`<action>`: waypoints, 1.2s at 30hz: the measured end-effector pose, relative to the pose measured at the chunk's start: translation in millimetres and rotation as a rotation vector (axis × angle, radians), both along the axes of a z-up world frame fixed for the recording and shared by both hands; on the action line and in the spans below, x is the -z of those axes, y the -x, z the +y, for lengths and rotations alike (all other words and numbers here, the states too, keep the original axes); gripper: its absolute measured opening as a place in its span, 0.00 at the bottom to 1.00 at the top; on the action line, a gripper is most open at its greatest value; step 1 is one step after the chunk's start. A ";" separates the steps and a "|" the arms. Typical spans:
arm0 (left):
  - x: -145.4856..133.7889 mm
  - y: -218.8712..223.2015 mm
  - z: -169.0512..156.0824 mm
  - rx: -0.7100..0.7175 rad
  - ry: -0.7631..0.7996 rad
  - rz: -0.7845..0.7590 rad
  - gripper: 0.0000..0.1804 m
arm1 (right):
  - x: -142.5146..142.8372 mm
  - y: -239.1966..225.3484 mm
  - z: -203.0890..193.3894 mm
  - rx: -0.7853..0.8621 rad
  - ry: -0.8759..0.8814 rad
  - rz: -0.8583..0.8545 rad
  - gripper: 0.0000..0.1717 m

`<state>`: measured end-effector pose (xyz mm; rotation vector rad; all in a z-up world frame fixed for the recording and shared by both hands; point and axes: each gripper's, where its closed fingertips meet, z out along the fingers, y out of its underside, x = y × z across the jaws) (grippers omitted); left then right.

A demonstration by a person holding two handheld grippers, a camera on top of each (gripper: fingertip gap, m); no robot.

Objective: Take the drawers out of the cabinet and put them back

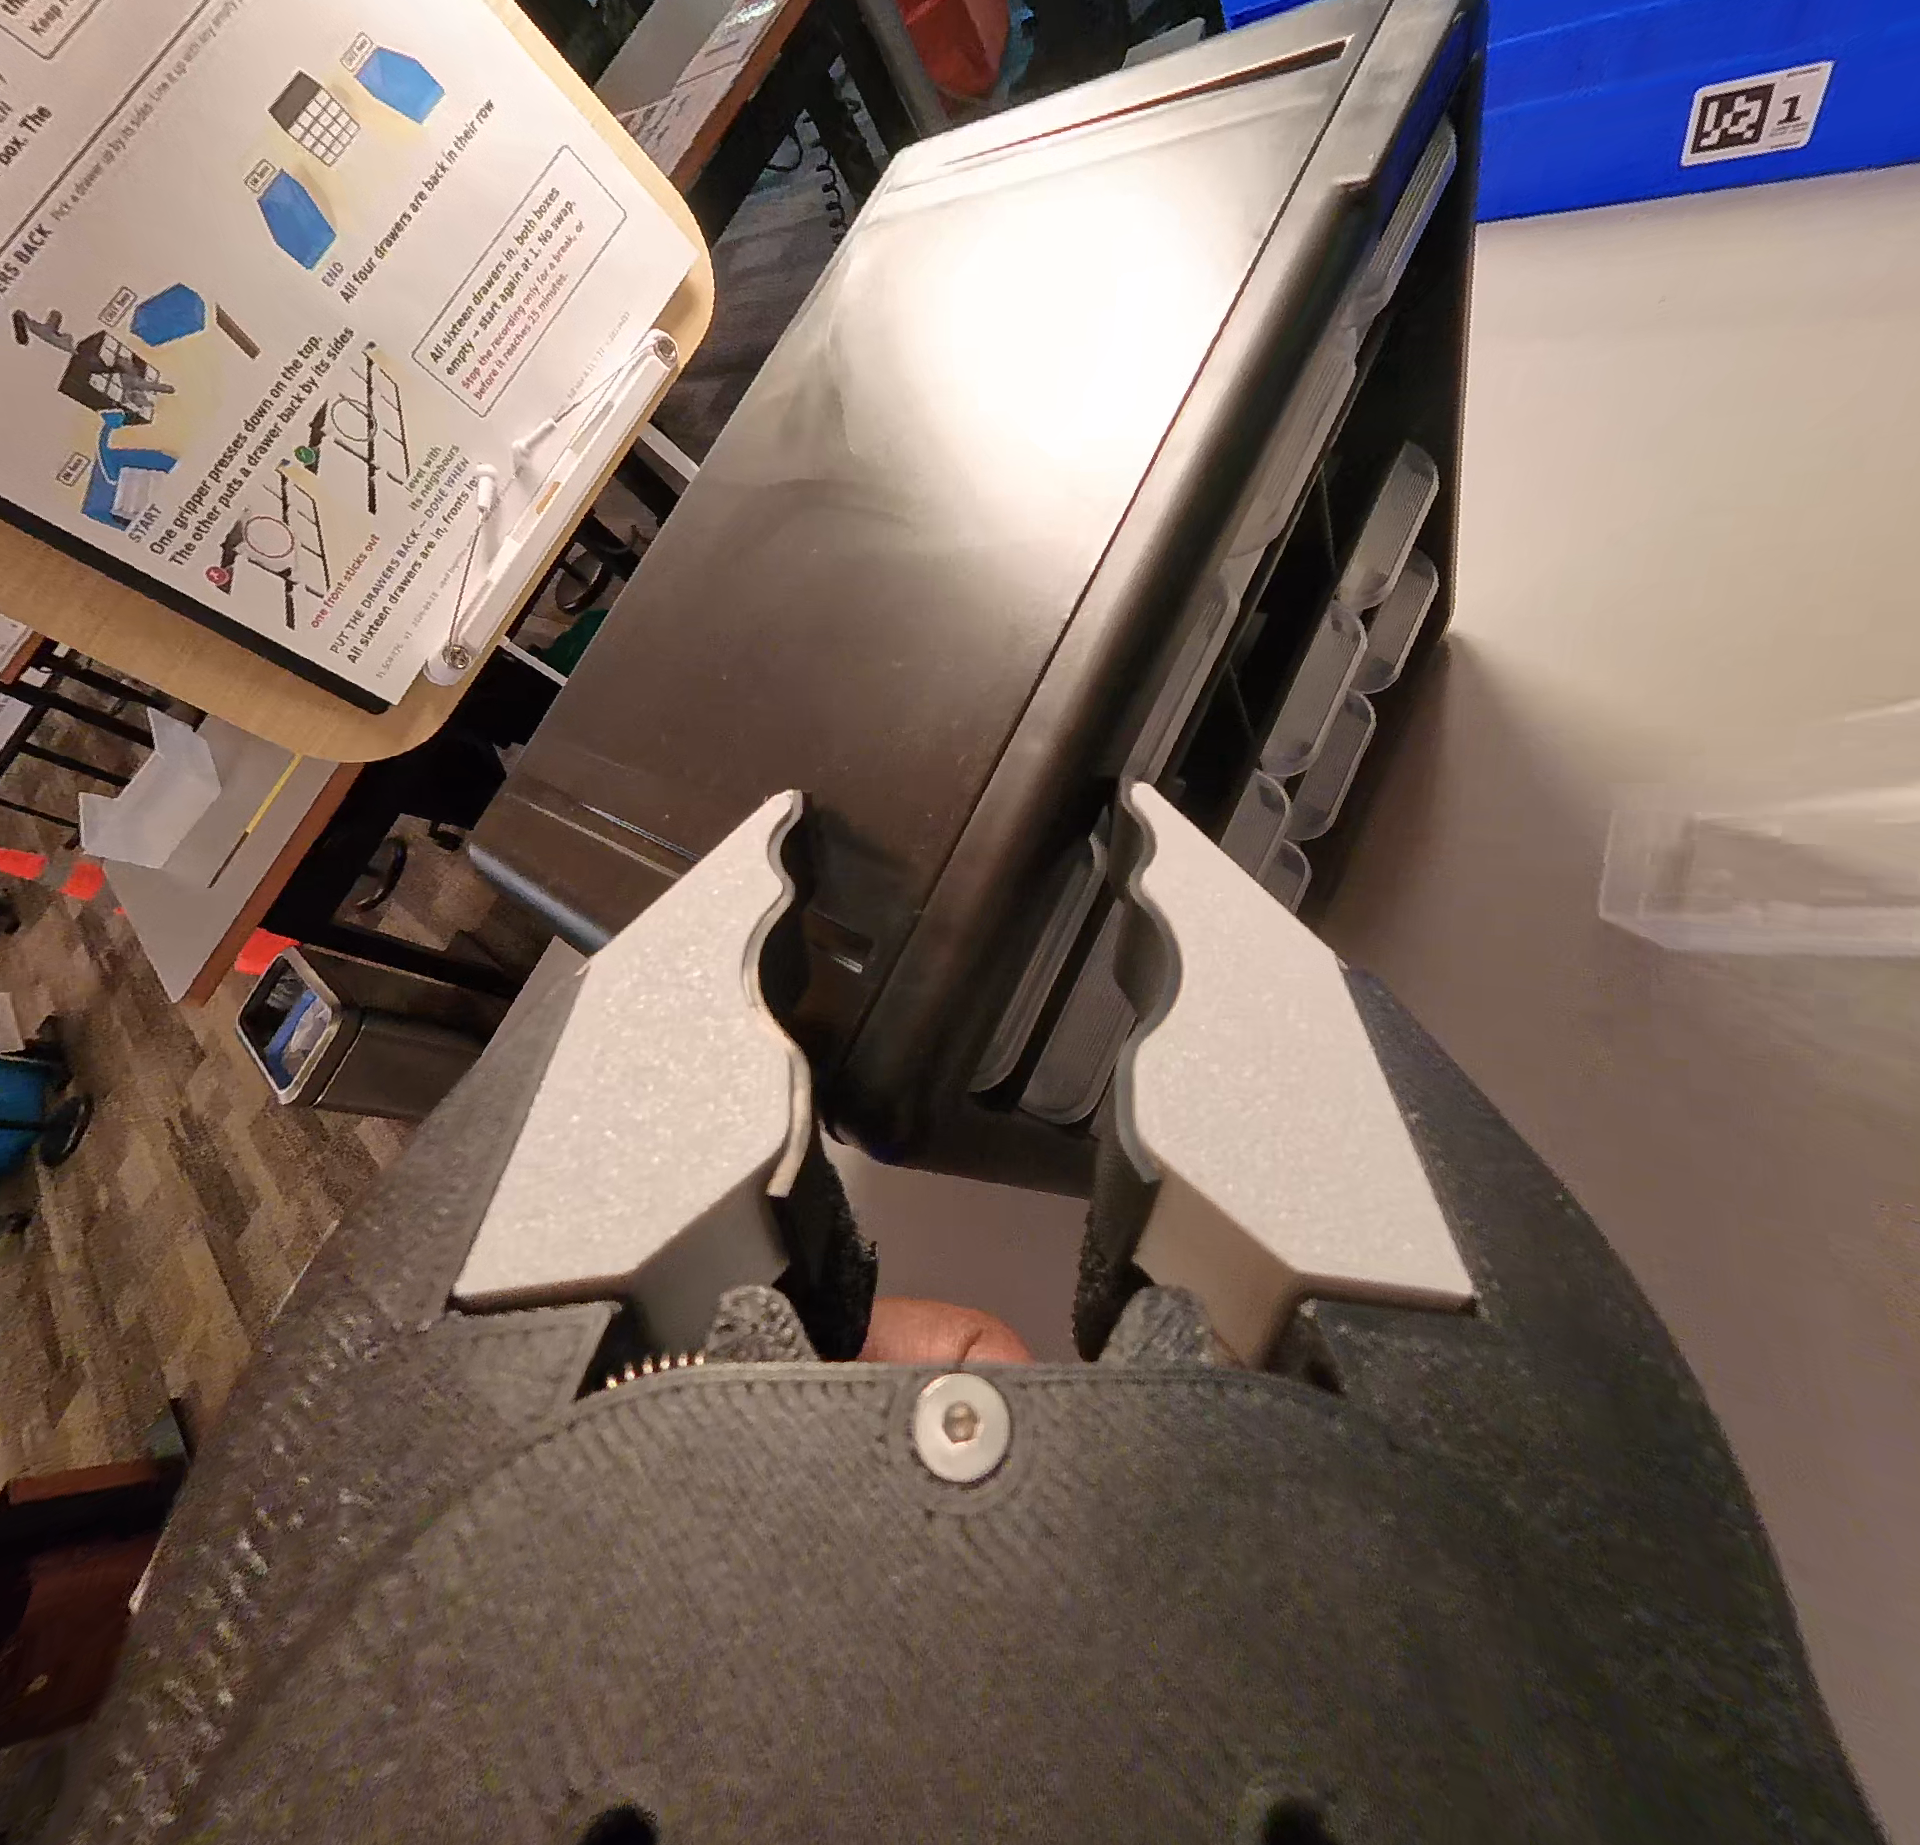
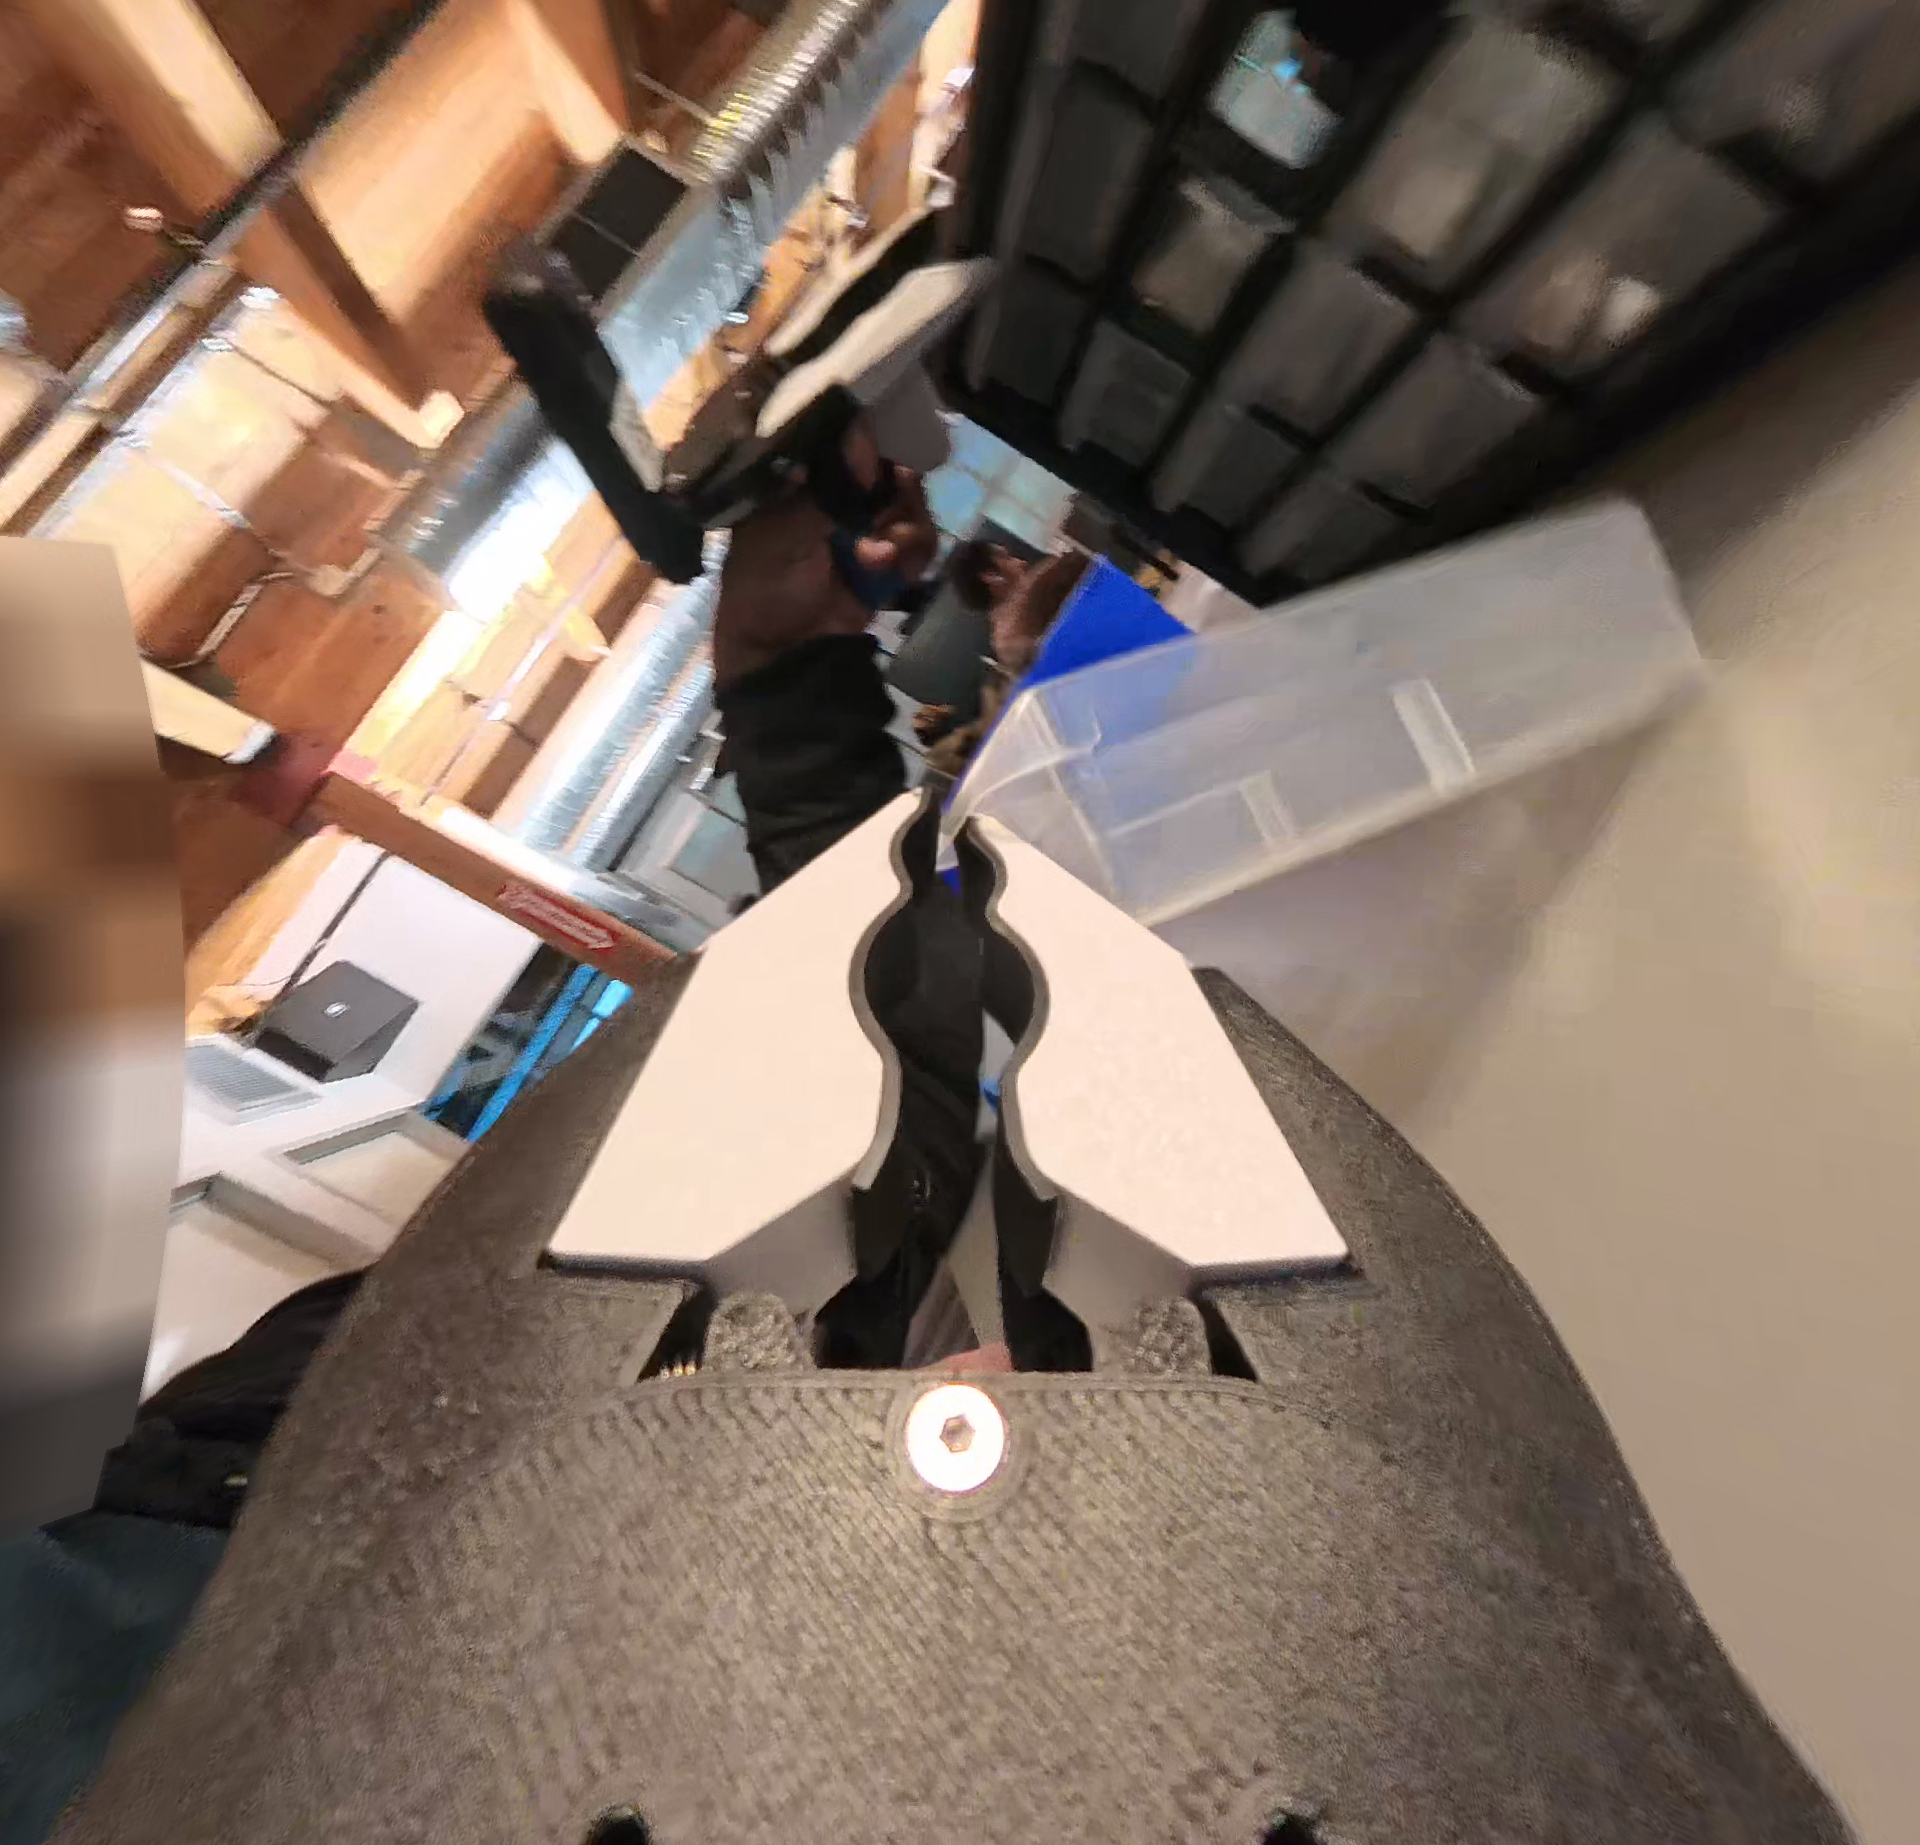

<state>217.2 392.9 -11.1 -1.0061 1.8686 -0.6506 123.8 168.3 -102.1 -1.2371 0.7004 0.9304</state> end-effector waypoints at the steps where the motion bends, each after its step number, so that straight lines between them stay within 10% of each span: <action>1: 0.0 -0.1 0.0 0.000 0.000 0.000 0.31 | 11.2 -5.1 -8.9 0.011 0.067 0.024 0.03; 10: 0.5 -0.5 -1.0 -0.003 -0.009 0.005 0.31 | 86.6 -33.2 -89.9 0.058 0.777 -0.546 0.24; 16: 0.8 -0.8 -1.5 -0.009 -0.017 0.008 0.31 | 51.7 -36.9 -55.1 0.047 0.822 -0.923 0.25; 23: 0.8 -0.7 -1.7 -0.012 -0.024 0.009 0.31 | 82.3 -63.0 -7.7 -0.080 1.036 -1.093 0.27; 36: 0.9 -0.7 -1.6 -0.007 -0.023 0.009 0.31 | 71.5 -85.5 -75.2 -0.239 1.085 -1.256 0.02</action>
